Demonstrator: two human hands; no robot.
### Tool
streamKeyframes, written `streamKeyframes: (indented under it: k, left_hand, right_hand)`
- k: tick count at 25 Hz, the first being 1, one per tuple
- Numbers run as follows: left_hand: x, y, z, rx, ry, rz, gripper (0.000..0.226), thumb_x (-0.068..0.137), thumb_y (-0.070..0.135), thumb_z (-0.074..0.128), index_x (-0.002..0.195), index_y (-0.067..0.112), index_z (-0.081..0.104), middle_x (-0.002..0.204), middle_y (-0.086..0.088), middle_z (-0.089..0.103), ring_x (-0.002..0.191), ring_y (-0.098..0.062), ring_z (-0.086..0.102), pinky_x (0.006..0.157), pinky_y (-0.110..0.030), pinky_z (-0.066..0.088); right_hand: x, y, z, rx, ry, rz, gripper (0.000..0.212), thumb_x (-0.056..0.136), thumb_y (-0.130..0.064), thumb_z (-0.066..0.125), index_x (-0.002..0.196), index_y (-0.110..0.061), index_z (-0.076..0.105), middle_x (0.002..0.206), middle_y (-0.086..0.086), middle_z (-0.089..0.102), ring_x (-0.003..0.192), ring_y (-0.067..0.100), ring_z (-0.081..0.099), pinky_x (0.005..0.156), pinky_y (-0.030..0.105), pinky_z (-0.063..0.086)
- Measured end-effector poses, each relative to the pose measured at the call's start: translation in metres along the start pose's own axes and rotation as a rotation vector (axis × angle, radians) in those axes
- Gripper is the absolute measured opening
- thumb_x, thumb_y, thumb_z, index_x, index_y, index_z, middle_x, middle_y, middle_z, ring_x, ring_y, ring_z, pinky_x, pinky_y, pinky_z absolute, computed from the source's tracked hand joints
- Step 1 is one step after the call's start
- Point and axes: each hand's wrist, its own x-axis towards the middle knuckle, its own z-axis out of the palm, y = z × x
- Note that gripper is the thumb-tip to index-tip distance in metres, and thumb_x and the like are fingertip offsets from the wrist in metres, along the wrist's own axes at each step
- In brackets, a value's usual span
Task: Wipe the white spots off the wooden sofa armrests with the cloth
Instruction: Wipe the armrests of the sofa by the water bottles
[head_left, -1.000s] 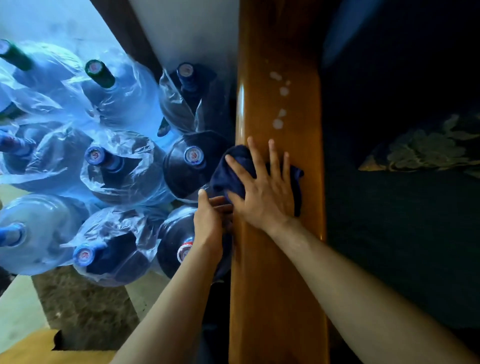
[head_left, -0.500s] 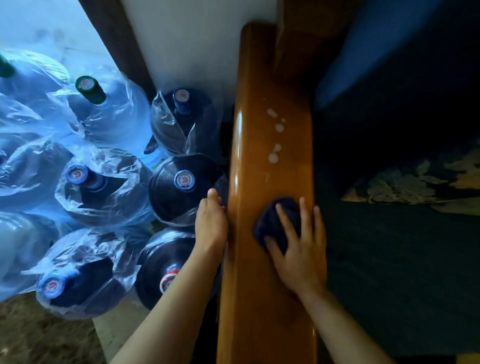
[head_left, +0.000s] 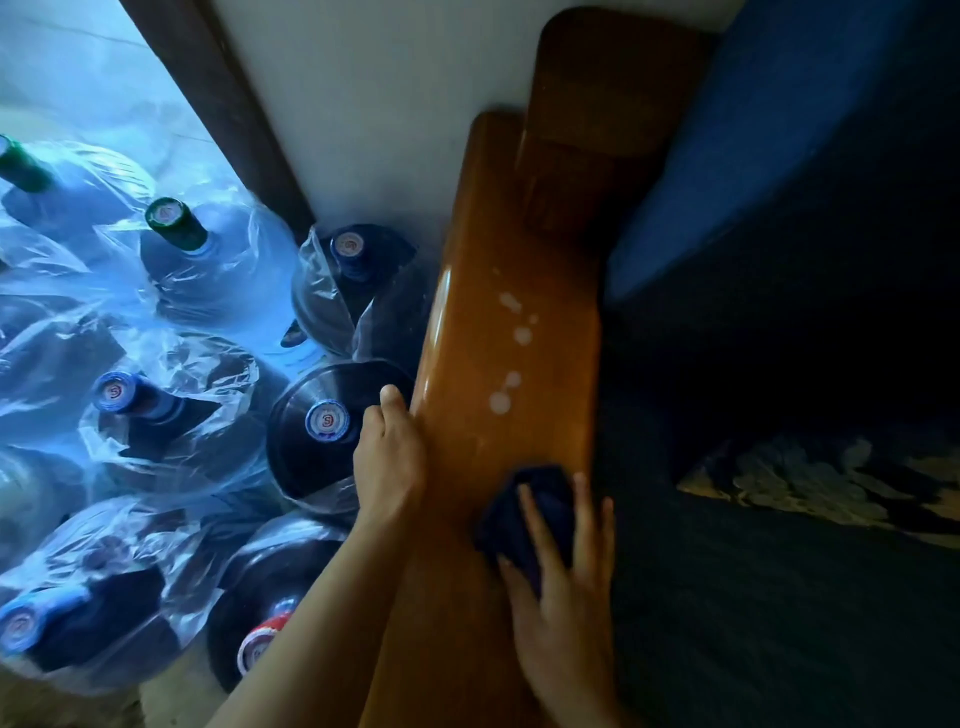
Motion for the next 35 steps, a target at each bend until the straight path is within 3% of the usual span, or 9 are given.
streamKeyframes:
  k: [2,4,9,12,16,24,28,31,35]
  left_hand:
    - [0.007,0.008,0.001,-0.016,-0.006,-0.03,0.077,0.1,0.064,0.018,0.109,0.005,0.067,0.112,-0.026,0.071,0.106,-0.041,0.065,0.1,-0.058,0.047]
    - [0.012,0.015,-0.003,-0.074,-0.035,-0.059,0.079,0.102,0.062,0.02,0.092,0.005,0.074,0.088,-0.02,0.078,0.092,-0.038,0.071,0.095,-0.059,0.053]
    - [0.032,0.036,-0.004,-0.065,-0.119,0.008,0.076,0.097,0.067,0.02,0.081,0.02,0.078,0.082,-0.009,0.079,0.087,-0.029,0.073,0.093,-0.058,0.054]
    - [0.043,0.055,0.005,-0.097,-0.173,0.071,0.07,0.101,0.063,0.024,0.095,0.017,0.076,0.096,-0.011,0.078,0.096,-0.029,0.072,0.097,-0.058,0.052]
    - [0.062,0.07,0.009,-0.202,-0.165,0.032,0.068,0.105,0.06,0.025,0.101,0.015,0.076,0.1,-0.013,0.079,0.099,-0.029,0.073,0.1,-0.056,0.053]
    - [0.08,0.085,0.03,-0.189,-0.235,0.055,0.07,0.102,0.064,0.018,0.113,0.017,0.07,0.111,-0.013,0.073,0.103,-0.027,0.069,0.102,-0.053,0.049]
    - [0.077,0.065,0.021,-0.157,-0.242,0.106,0.063,0.102,0.066,0.018,0.107,0.026,0.068,0.11,-0.004,0.072,0.102,-0.021,0.067,0.099,-0.049,0.05]
    - [0.071,0.046,0.013,-0.171,-0.259,0.106,0.062,0.102,0.067,0.018,0.105,0.03,0.069,0.104,-0.001,0.074,0.099,-0.019,0.07,0.098,-0.05,0.052]
    - [0.055,0.031,0.005,-0.176,-0.267,0.087,0.067,0.105,0.06,0.02,0.102,0.02,0.074,0.099,-0.007,0.078,0.097,-0.024,0.072,0.098,-0.055,0.052]
  right_hand:
    - [0.041,-0.014,0.001,-0.316,-0.018,-0.364,0.07,0.094,-0.071,0.03,0.16,-0.052,0.013,0.174,0.002,0.006,0.158,0.04,0.003,0.124,0.057,0.005]
    - [0.107,-0.041,-0.004,-0.417,-0.037,-0.512,0.072,0.095,-0.072,0.031,0.16,-0.05,0.011,0.174,0.006,0.002,0.158,0.041,0.0,0.124,0.057,-0.001]
    - [0.272,-0.084,-0.029,-0.445,0.064,-0.324,0.064,0.103,-0.063,0.029,0.162,-0.04,0.02,0.174,0.006,0.008,0.157,0.037,0.007,0.127,0.052,0.009]
    - [0.215,-0.071,-0.018,-0.337,0.059,-0.434,0.06,0.102,-0.047,0.034,0.159,-0.031,0.033,0.172,0.005,0.017,0.157,0.031,0.017,0.125,0.052,0.022]
    - [0.184,-0.058,-0.014,-0.313,-0.15,-0.793,0.062,0.102,-0.047,0.037,0.162,-0.033,0.026,0.174,-0.003,0.006,0.16,0.026,0.003,0.129,0.044,0.003]
    - [0.411,-0.181,0.01,-0.531,0.122,-0.18,0.074,0.094,-0.04,0.06,0.16,-0.021,0.032,0.169,0.022,0.012,0.154,0.047,0.011,0.125,0.056,0.013]
    - [0.458,-0.192,-0.007,-0.206,0.265,-0.004,0.068,0.094,-0.026,0.066,0.155,-0.014,0.038,0.169,0.021,0.008,0.155,0.043,0.014,0.125,0.049,0.016]
    - [0.428,-0.188,-0.009,-0.242,0.25,-0.08,0.068,0.098,-0.027,0.058,0.159,-0.011,0.032,0.171,0.019,0.007,0.156,0.042,0.011,0.128,0.05,0.012]
    - [0.278,-0.121,-0.004,-0.363,0.078,-0.52,0.067,0.099,-0.046,0.043,0.159,-0.017,0.035,0.171,0.014,0.015,0.158,0.036,0.008,0.128,0.05,0.006]
